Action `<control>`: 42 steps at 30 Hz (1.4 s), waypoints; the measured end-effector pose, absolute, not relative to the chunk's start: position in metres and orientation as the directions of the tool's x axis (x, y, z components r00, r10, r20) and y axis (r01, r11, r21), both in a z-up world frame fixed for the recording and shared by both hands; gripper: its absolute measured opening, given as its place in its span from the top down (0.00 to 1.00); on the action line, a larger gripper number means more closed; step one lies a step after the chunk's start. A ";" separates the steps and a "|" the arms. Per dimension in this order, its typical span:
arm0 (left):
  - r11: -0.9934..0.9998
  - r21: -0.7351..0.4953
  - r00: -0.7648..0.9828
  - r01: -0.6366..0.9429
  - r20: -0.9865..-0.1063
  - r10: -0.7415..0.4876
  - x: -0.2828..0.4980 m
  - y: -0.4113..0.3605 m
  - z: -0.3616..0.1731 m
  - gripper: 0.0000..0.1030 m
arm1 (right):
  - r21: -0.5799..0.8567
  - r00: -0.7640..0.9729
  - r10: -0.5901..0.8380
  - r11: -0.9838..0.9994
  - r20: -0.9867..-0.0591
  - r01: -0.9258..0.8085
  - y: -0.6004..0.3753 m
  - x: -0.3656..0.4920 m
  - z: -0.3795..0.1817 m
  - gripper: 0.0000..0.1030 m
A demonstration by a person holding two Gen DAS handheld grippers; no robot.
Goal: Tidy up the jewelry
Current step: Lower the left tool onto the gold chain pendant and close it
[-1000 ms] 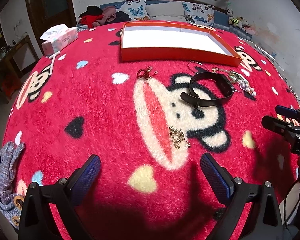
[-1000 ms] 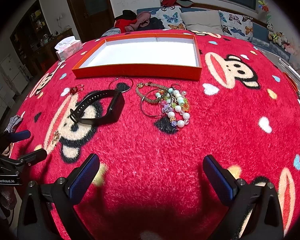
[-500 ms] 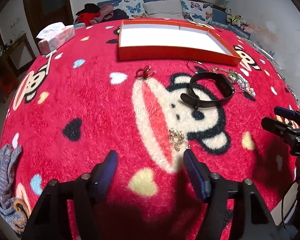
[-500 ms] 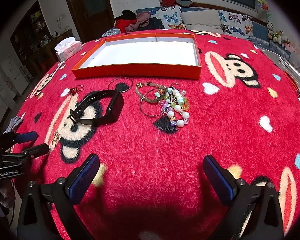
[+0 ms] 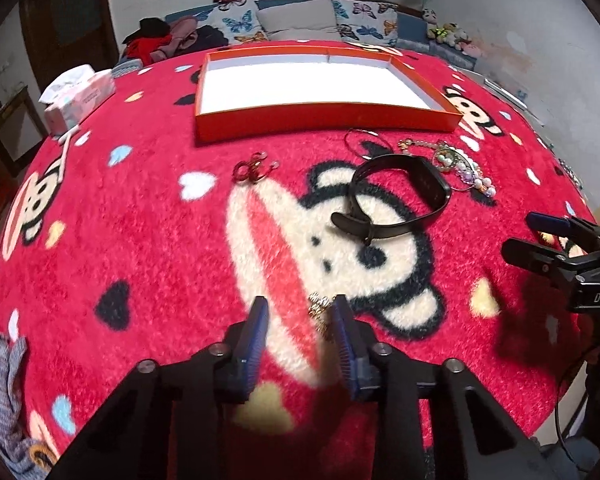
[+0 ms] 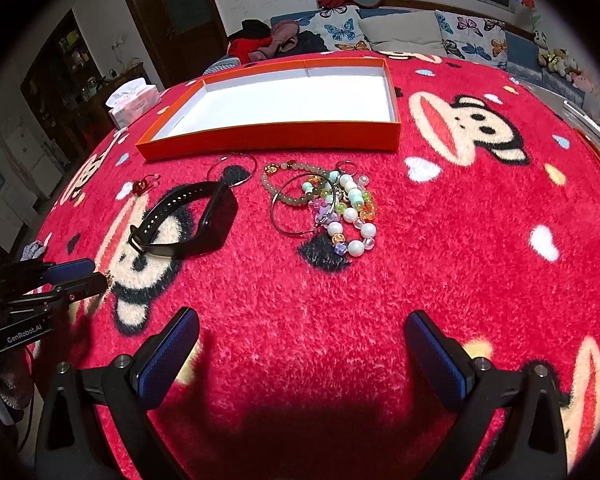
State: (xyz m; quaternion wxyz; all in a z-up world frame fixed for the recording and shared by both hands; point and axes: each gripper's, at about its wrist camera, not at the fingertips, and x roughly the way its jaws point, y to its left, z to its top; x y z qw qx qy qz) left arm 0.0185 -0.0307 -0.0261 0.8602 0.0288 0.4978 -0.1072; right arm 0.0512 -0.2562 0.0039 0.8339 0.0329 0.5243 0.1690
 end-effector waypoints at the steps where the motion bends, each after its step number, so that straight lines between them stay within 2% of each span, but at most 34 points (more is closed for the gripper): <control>1: 0.974 -0.056 0.481 0.221 -0.862 -0.159 0.019 -0.032 -0.026 0.73 | 0.234 0.393 0.318 0.940 -0.863 -0.248 -0.256 0.052 0.004 0.00; 16: 0.958 -0.055 0.485 0.282 -0.853 -0.192 0.022 -0.037 -0.027 0.80 | 0.258 0.395 0.342 0.933 -0.853 -0.252 -0.259 0.057 0.005 0.00; 25: 0.951 -0.048 0.495 0.305 -0.846 -0.201 0.021 -0.039 -0.029 0.89 | 0.259 0.393 0.344 0.932 -0.853 -0.253 -0.257 0.058 0.003 0.00; 36: 0.955 -0.083 0.513 0.286 -0.828 -0.225 0.019 -0.032 -0.019 0.90 | 0.258 0.393 0.348 0.929 -0.851 -0.264 -0.254 0.059 0.004 0.00; 42: 0.954 -0.102 0.528 0.281 -0.814 -0.242 0.019 -0.026 -0.008 0.90 | 0.263 0.387 0.385 0.905 -0.838 -0.334 -0.248 0.060 0.010 0.00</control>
